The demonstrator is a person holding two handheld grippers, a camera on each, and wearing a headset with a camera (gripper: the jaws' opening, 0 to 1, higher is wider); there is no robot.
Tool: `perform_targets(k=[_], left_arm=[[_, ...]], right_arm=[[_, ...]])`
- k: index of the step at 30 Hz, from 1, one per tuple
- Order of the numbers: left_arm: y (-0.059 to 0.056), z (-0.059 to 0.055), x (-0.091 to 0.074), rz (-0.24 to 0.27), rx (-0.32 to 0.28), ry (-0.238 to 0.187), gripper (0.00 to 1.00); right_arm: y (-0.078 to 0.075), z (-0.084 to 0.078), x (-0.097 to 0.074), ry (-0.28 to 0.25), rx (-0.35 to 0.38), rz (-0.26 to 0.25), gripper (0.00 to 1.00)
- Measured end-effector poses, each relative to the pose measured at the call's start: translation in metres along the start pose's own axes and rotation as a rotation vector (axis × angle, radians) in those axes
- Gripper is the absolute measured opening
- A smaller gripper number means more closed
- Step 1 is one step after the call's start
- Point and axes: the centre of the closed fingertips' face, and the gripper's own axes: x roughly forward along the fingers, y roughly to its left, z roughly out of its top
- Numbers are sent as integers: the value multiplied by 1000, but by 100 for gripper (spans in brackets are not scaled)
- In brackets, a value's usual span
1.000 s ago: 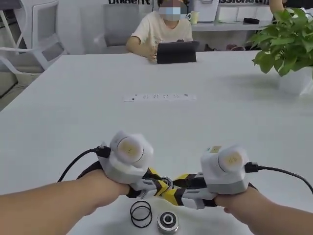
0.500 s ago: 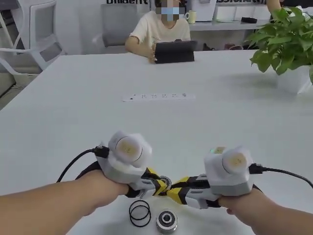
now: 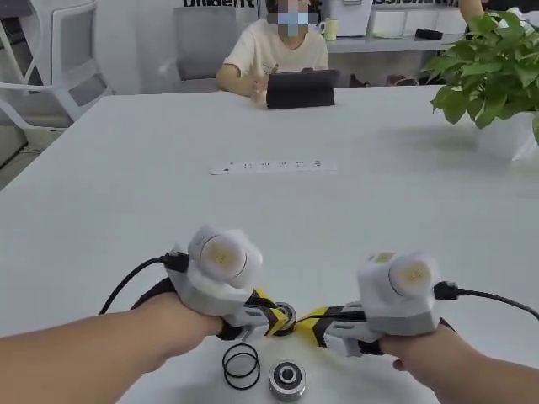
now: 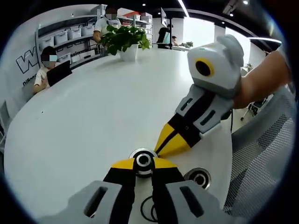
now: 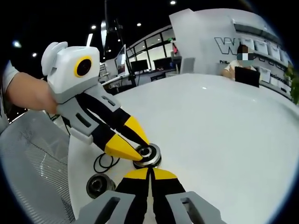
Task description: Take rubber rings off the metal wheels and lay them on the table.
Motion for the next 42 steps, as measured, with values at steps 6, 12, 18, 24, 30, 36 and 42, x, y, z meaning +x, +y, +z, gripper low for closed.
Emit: perform_targets(k=[6, 12, 18, 24, 30, 36, 42], left_arm=[[0, 0, 0, 2, 6, 0, 7], [-2, 0, 1, 2, 6, 1, 7], [-2, 1, 0, 14, 35, 0, 7], [-2, 1, 0, 11, 30, 5, 7], [-2, 1, 0, 18, 44, 6, 6], [-2, 1, 0, 19, 47, 8, 6], [-3, 1, 1, 16, 52, 7, 6]], right_arm=[[-9, 5, -4, -49, 101, -24, 0], [-10, 9, -4, -66, 139, -28, 0], [-7, 13, -5, -87, 181, -21, 0], [-5, 14, -5, -81, 174, -25, 0], [0, 19, -3, -89, 183, -7, 0], [3, 19, -4, -96, 180, 7, 0], [6, 21, -5, -105, 189, 25, 0]])
